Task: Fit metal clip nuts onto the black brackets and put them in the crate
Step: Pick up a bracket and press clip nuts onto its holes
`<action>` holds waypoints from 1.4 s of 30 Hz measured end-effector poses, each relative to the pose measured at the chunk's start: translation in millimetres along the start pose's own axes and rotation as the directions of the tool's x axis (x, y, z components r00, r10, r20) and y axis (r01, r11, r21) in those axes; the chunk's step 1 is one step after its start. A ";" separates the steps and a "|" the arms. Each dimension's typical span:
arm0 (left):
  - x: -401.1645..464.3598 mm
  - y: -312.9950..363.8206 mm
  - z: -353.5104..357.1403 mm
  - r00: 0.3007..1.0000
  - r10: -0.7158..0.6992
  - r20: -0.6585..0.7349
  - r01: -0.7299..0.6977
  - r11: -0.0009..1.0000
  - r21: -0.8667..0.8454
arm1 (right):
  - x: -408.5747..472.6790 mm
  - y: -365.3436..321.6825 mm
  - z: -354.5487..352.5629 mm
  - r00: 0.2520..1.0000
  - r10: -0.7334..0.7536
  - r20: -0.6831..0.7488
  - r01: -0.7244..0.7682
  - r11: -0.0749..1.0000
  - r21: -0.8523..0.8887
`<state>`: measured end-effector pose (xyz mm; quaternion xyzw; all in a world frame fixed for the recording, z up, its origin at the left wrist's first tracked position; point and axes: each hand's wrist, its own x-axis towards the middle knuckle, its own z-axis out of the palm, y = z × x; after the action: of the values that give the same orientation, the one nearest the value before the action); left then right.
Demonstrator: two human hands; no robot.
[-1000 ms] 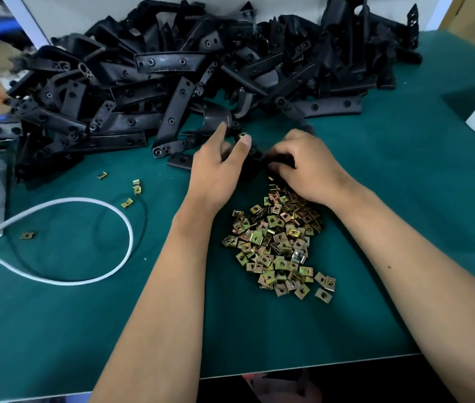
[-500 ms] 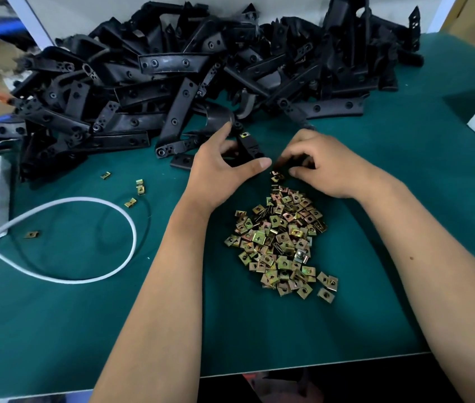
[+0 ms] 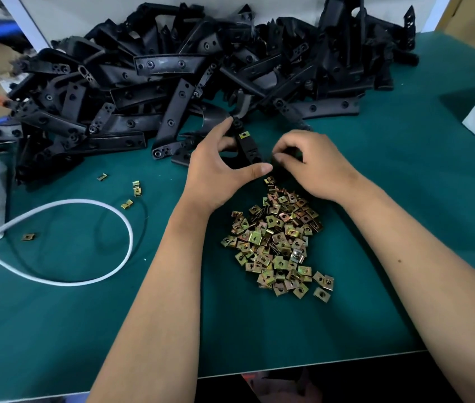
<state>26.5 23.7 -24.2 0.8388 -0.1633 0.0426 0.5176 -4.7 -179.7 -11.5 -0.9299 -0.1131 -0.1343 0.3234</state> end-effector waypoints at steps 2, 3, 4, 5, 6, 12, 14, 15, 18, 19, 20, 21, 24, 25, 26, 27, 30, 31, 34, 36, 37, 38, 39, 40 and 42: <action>0.6 -0.3 0.0 0.999 0.028 -0.016 -0.027 0.999 0.031 | 0.1 -1.1 0.3 0.994 0.107 -0.013 -0.102 0.975 0.200; 0.5 -0.3 -0.2 0.999 0.046 -0.022 -0.044 0.998 0.051 | 0.3 -2.4 0.8 0.988 0.156 0.011 -0.152 0.942 0.301; 0.1 -0.2 -0.4 0.998 0.063 -0.025 -0.061 0.996 0.071 | 0.4 -3.9 1.3 0.981 0.188 0.046 -0.191 0.906 0.377; -0.5 0.1 -0.2 0.997 0.080 -0.024 -0.077 0.993 0.087 | 0.3 -5.6 2.1 0.977 0.198 0.081 -0.213 0.879 0.427; -1.0 0.5 -0.3 0.995 0.097 -0.020 -0.094 0.991 0.098 | 0.3 -7.0 2.8 0.976 0.192 0.106 -0.220 0.863 0.455; -0.8 1.8 -1.4 0.986 0.167 -0.009 -0.164 0.979 0.124 | 0.4 -9.7 6.4 0.975 0.146 0.168 -0.208 0.864 0.457; -0.9 2.0 -1.9 0.985 0.172 -0.010 -0.170 0.978 0.124 | 0.2 -9.8 6.2 0.976 0.138 0.171 -0.202 0.871 0.447; -1.2 2.0 -1.9 0.985 0.175 -0.010 -0.172 0.977 0.126 | 0.0 -10.0 6.2 0.976 0.138 0.169 -0.200 0.873 0.445; -1.4 3.0 -1.9 0.984 0.179 -0.014 -0.175 0.976 0.131 | -0.3 -9.3 5.6 0.976 0.140 0.166 -0.200 0.878 0.434; -1.3 3.4 -1.9 0.984 0.179 -0.016 -0.175 0.976 0.130 | -0.4 -9.2 5.5 0.976 0.140 0.168 -0.200 0.880 0.430; -1.4 3.6 -1.9 0.984 0.179 -0.017 -0.175 0.976 0.129 | -0.5 -9.1 5.4 0.976 0.139 0.169 -0.199 0.882 0.427; -1.3 3.8 -2.0 0.984 0.180 -0.015 -0.177 0.976 0.129 | -0.6 -9.2 5.3 0.976 0.136 0.169 -0.197 0.883 0.426; -1.8 3.5 -1.7 0.982 0.190 -0.002 -0.188 0.973 0.134 | -0.7 -9.5 4.8 0.978 0.127 0.167 -0.187 0.886 0.424; -2.0 2.9 -1.4 0.981 0.195 0.003 -0.193 0.972 0.134 | -0.8 -9.6 4.7 0.977 0.128 0.169 -0.189 0.887 0.421; -2.0 2.5 -1.3 0.980 0.198 0.008 -0.197 0.971 0.136 | -0.9 -9.7 4.7 0.976 0.131 0.172 -0.193 0.887 0.420; -2.0 2.7 -1.3 0.980 0.198 0.012 -0.198 0.970 0.140 | -1.0 -9.9 4.7 0.975 0.136 0.176 -0.200 0.885 0.420; -2.6 5.4 -2.2 0.981 0.194 0.013 -0.194 0.968 0.156 | -0.5 -10.4 5.4 0.973 0.160 0.168 -0.220 0.867 0.447; -2.9 6.5 -2.3 0.981 0.195 0.009 -0.194 0.968 0.159 | -0.2 -10.6 6.0 0.972 0.169 0.160 -0.225 0.861 0.456; -4.3 10.1 -0.8 0.983 0.184 -0.005 -0.181 0.970 0.164 | -0.5 -10.6 8.5 0.974 0.191 0.125 -0.227 0.856 0.464; -4.8 11.0 0.6 0.984 0.177 -0.011 -0.173 0.971 0.163 | -0.9 -10.7 9.4 0.977 0.191 0.100 -0.215 0.861 0.460; -5.1 11.1 1.3 0.984 0.176 -0.013 -0.172 0.971 0.165 | -1.1 -10.7 9.4 0.977 0.190 0.096 -0.213 0.861 0.462; -5.5 11.2 1.9 0.984 0.179 -0.013 -0.174 0.970 0.168 | -1.0 -10.5 9.0 0.977 0.192 0.098 -0.215 0.855 0.471; -5.7 11.7 2.5 0.983 0.185 -0.010 -0.180 0.968 0.172 | -0.8 -9.9 8.5 0.976 0.193 0.105 -0.220 0.846 0.486; -5.9 12.3 3.4 0.981 0.193 -0.005 -0.189 0.966 0.177 | -0.5 -9.0 7.6 0.974 0.193 0.116 -0.225 0.837 0.499; -6.2 14.2 4.9 0.978 0.209 0.003 -0.206 0.958 0.198 | -0.1 -8.0 5.6 0.972 0.189 0.142 -0.236 0.832 0.502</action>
<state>15.7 15.0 -15.8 0.8639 -0.2408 0.1201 0.4258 -6.2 -170.1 -11.2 -0.8211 -0.0547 -0.0219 0.5678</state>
